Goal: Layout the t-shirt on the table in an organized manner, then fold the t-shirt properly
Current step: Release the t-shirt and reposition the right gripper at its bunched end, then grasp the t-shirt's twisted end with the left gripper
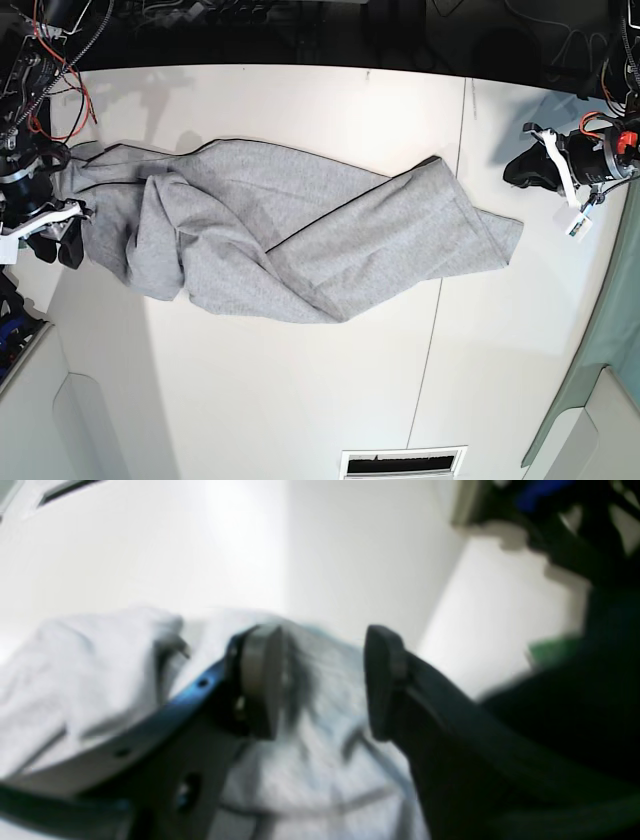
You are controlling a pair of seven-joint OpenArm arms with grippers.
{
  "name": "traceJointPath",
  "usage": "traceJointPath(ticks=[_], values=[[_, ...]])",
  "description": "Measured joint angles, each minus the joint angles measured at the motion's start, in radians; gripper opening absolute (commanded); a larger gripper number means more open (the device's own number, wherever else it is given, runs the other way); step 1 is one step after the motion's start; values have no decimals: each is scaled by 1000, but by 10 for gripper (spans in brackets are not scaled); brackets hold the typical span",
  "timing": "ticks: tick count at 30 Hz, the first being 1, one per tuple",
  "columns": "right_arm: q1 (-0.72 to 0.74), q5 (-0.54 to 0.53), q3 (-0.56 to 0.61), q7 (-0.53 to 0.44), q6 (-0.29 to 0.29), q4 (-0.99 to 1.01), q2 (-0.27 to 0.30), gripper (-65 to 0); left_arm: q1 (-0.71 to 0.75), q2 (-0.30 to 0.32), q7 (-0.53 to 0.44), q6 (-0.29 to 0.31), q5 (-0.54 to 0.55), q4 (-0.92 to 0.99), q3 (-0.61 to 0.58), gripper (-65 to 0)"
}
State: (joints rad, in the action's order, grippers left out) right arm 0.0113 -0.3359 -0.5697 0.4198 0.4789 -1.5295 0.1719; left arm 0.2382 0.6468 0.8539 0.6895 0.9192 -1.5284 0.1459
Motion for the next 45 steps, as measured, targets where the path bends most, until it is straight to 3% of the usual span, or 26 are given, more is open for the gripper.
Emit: traceJointPath(ticks=[6,9,15,19,22,24,27,29,41,45], values=[[106,31,63,-22,2,61,6,-380,0,1,3,0,24,-2,63,-650],[192,97,110,-87,4,195,5,-380,0,2,3,0,24,-3,78,-650],[321,147,202,-102,19,496,5,-380,0,-1,-5,0,24,-3,78,-650],[297,167,240,-101,20,533,2,-381,0,-1,-5,0,21,-3,78,-650],[270,168,240,-102,21,532,3,-381,0,-1,-10,0,22,-3,78,-520],[254,168,240,-104,20,532,6,-406,0,-1,-18,0,22,-3,78,-479],[226,161,240,-106,19,532,5,-514,-3,-2,-28,0,23,-3,78,-478],[209,157,240,-120,19,532,5,-546,-11,-11,-31,0,21,-3,78,-478],[201,126,240,-127,19,532,5,-544,-39,-21,-49,0,23,-3,78,-477],[201,123,240,-126,19,532,0,-544,-39,-21,-54,0,23,-3,78,-397]])
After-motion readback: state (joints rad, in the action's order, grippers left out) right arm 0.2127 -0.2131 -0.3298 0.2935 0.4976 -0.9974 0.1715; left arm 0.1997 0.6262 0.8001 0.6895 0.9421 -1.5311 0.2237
